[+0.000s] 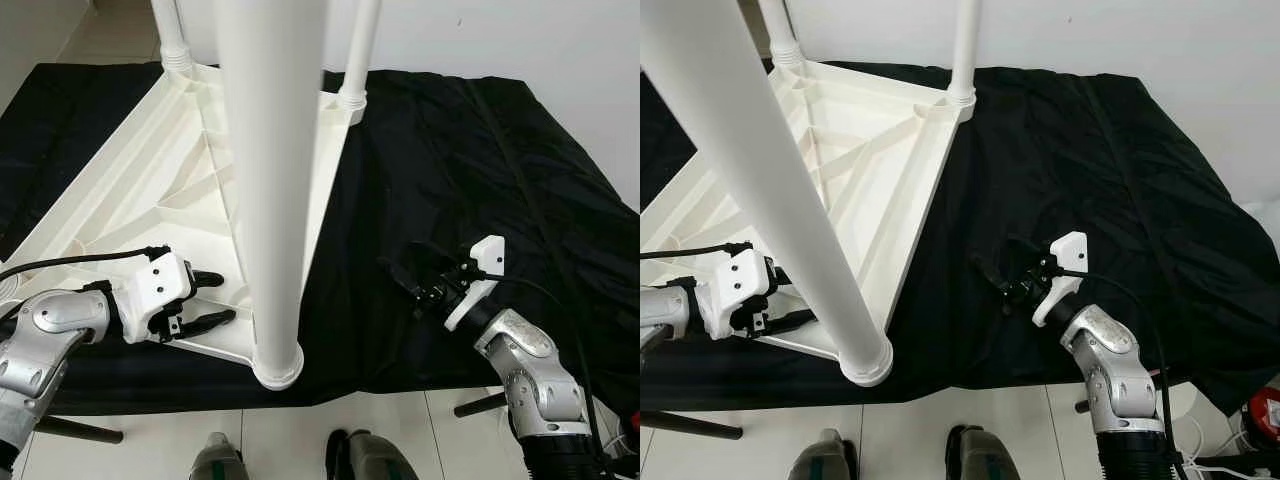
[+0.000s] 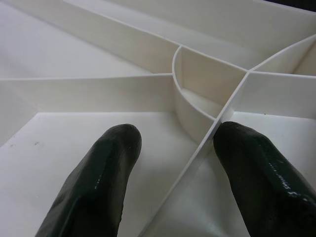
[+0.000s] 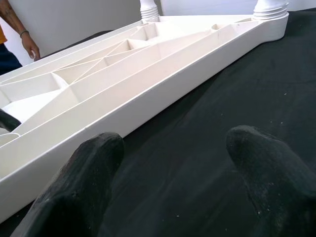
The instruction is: Building children table
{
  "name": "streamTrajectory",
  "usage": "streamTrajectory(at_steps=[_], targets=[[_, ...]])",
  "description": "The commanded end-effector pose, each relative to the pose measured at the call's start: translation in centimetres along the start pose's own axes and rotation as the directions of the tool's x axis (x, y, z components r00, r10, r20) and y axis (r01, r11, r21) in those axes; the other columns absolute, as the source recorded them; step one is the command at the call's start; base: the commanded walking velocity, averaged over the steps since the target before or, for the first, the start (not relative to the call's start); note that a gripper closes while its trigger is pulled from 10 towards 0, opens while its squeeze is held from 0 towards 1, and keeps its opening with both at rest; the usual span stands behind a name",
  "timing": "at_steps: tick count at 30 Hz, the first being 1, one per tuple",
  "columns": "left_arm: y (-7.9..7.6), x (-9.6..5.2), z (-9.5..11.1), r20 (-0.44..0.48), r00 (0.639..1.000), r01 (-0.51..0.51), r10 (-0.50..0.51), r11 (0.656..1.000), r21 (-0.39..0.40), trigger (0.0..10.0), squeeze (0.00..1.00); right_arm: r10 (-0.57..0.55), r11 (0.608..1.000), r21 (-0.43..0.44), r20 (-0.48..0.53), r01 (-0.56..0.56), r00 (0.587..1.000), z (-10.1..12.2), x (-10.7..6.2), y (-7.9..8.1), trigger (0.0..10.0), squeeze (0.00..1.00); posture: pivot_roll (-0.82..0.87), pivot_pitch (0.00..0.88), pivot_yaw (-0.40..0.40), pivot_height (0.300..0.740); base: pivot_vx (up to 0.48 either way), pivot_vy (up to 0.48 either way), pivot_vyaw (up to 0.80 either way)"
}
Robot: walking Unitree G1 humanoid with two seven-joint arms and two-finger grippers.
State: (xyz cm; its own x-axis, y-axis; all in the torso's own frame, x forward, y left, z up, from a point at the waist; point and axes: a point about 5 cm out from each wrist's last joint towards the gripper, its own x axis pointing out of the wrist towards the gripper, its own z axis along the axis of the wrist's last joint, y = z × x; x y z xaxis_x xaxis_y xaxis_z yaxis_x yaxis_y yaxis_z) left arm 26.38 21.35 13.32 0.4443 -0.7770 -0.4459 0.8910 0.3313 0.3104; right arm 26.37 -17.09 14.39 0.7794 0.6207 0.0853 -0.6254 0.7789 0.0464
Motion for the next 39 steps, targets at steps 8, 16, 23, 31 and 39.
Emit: streamTrajectory(at_steps=[8, 16, 23, 31, 39], targets=[[-0.4, 0.0, -4.1, -0.172, 0.975, -0.169, 0.138, 0.969, -0.182, 10.0, 0.00, 0.008, 1.000, -0.023, -0.005, -0.008, 1.000, 0.5, 0.1, 0.4, 10.0, 0.00, 0.10, 0.149, -0.047, 0.740, 0.000, 0.000, 0.00], [-1.2, 1.0, -3.4, -0.136, 0.974, -0.211, 0.180, 0.942, -0.261, 7.4, 0.00, -0.013, 1.000, -0.018, 0.005, 0.014, 1.000, 0.8, -0.3, 0.3, 10.0, 0.00, 0.09, 0.153, -0.037, 0.740, 0.000, 0.000, 0.00], [-0.2, 2.1, -2.2, -0.100, 0.967, -0.251, 0.232, 0.932, -0.260, 10.0, 0.00, -0.021, 1.000, -0.022, 0.013, 0.022, 1.000, 1.3, -0.7, 0.1, 10.0, 0.00, 0.09, 0.154, -0.035, 0.740, 0.000, 0.000, 0.00], [1.1, 2.5, -0.8, -0.061, 0.969, -0.248, 0.240, 0.941, -0.229, 10.0, 0.00, 0.124, 0.990, -0.057, -0.065, -0.128, 0.990, 1.8, -3.3, 0.3, 10.0, 0.00, 0.08, 0.161, -0.028, 0.740, 0.000, 0.000, 0.00], [2.4, 4.2, 0.7, -0.012, 0.968, -0.247, 0.250, 0.946, -0.210, 10.0, 0.00, 0.338, 0.936, -0.054, -0.132, -0.348, 0.932, 2.2, -4.8, 2.0, 10.0, 0.00, 0.07, 0.159, -0.027, 0.740, 0.000, 0.000, 0.00]])
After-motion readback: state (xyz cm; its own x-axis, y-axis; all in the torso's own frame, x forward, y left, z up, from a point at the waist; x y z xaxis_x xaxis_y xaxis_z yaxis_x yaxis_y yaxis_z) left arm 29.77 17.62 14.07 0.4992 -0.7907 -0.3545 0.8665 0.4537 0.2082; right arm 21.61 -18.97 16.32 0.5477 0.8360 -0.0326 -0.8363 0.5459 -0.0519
